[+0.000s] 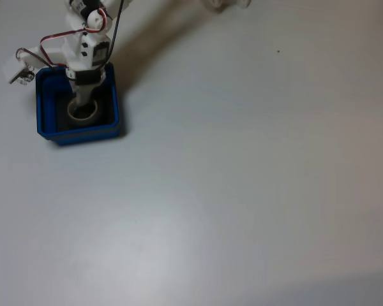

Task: Pick the black tape roll and drop it in the blue box

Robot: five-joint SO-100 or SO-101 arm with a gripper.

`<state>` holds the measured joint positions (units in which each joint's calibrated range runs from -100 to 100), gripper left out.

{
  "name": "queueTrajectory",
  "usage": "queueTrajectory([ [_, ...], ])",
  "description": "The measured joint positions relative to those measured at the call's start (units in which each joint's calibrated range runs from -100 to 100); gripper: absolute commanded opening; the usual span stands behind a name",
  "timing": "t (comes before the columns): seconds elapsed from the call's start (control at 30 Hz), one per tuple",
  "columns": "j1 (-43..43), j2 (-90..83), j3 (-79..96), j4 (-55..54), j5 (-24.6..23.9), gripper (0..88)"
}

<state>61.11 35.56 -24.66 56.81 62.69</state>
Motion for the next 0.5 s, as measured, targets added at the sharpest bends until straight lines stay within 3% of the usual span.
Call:
queueTrajectory([
  [0.27,0.0,0.0,0.0,0.0,0.08,11.0],
  [0.5,0.0,0.0,0.0,0.0,0.08,11.8],
])
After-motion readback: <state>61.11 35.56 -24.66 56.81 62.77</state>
